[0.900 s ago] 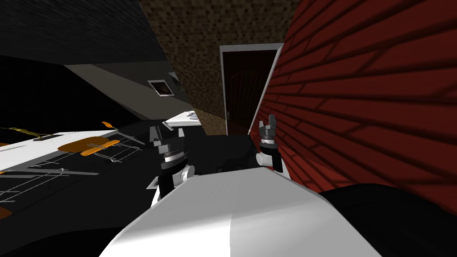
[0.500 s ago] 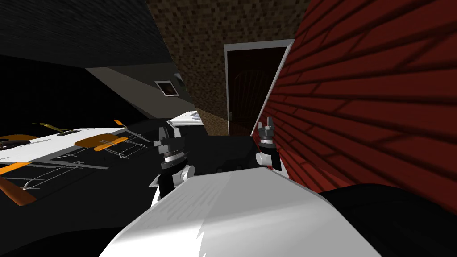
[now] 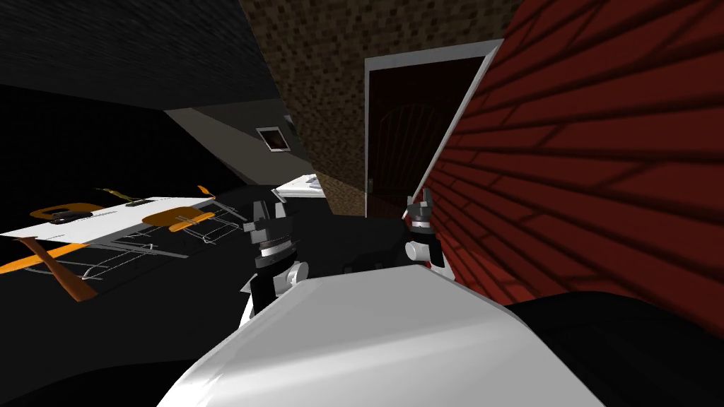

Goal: Pull the door open

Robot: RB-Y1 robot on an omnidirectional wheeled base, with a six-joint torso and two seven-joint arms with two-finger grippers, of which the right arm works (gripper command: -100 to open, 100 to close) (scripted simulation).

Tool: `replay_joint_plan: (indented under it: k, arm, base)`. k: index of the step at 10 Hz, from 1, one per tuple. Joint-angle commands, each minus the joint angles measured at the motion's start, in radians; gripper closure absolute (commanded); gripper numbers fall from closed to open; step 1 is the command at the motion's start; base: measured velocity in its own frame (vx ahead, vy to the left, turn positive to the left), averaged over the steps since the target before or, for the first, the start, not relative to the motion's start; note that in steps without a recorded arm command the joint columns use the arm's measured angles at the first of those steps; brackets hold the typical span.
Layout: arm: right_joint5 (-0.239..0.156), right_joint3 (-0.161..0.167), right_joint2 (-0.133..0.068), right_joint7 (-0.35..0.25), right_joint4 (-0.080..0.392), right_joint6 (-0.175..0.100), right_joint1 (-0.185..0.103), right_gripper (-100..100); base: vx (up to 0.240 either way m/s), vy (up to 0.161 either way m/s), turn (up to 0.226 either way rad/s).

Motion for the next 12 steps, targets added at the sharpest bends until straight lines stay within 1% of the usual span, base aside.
replay_joint_plan:
  k: [1, 3, 4, 12]
  arm:
    - [-0.028, -0.003, -0.007, -0.019, 0.025, -0.006, -0.005, -100]
    - [-0.062, -0.007, -0.014, -0.04, 0.049, -0.01, -0.011, -100]
    - [-0.095, -0.012, -0.021, -0.061, 0.075, -0.014, -0.017, -100]
    - [-0.245, -0.03, -0.042, -0.156, 0.188, -0.032, -0.044, -100]
  base:
    - [0.119, -0.005, 0.096]
    - [0.085, 0.002, 0.084]
    - [0.126, 0.009, 0.149]
    - [0.104, -0.012, 0.107]
